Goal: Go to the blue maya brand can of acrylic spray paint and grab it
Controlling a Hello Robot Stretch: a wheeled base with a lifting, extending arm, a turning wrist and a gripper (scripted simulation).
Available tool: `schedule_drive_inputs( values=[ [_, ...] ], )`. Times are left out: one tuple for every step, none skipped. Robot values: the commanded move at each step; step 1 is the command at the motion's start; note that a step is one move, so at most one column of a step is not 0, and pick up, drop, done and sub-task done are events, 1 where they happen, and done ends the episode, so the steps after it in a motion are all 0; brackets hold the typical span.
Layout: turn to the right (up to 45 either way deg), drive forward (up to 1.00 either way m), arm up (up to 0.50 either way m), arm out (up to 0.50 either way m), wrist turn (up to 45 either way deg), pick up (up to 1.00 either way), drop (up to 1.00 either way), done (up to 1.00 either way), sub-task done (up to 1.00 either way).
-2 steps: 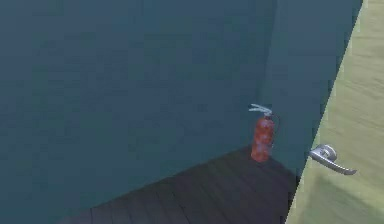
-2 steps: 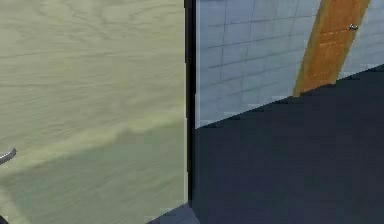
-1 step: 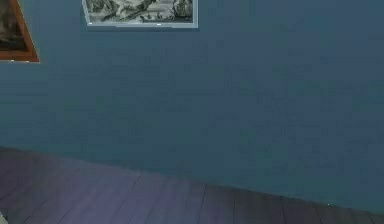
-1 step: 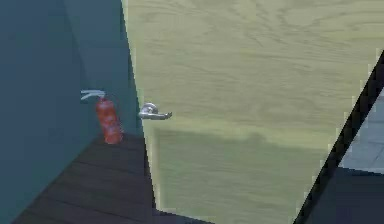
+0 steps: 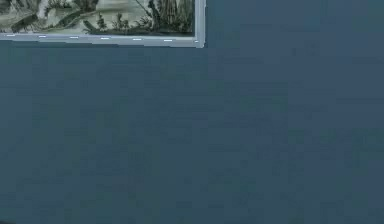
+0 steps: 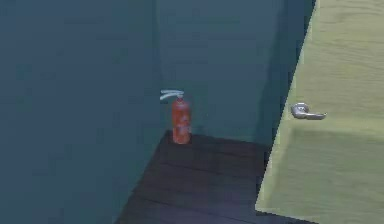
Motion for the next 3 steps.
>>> schedule_drive_inputs(
  values=[
    [-45.0,0.00,0.00,0.00,0.0,0.00,0.00,0.00,0.00],
    [-27.0,0.00,0.00,0.00,0.0,0.00,0.00,0.00,0.00],
    [0.0,0.90,0.00,0.00,0.0,0.00,0.00,0.00,0.00]
  ],
)
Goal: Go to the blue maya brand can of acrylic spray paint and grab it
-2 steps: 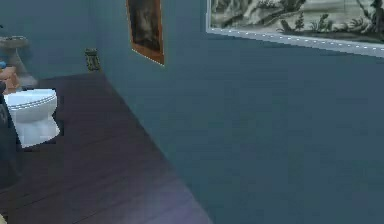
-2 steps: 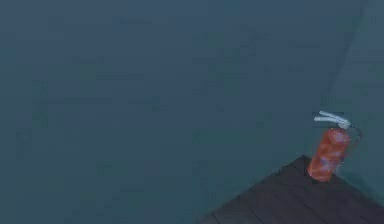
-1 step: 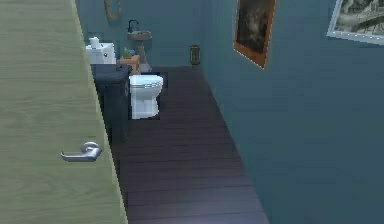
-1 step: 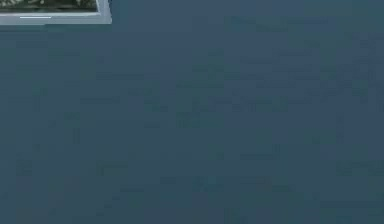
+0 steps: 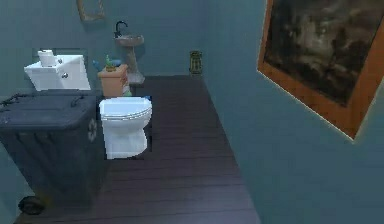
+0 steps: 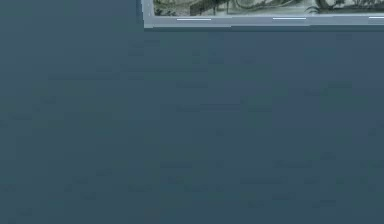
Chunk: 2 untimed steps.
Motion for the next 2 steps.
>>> schedule_drive_inputs(
  values=[
    [-3.0,0.00,0.00,0.00,0.0,0.00,0.00,0.00,0.00],
    [24.0,0.00,0.00,0.00,0.0,0.00,0.00,0.00,0.00]
  ],
)
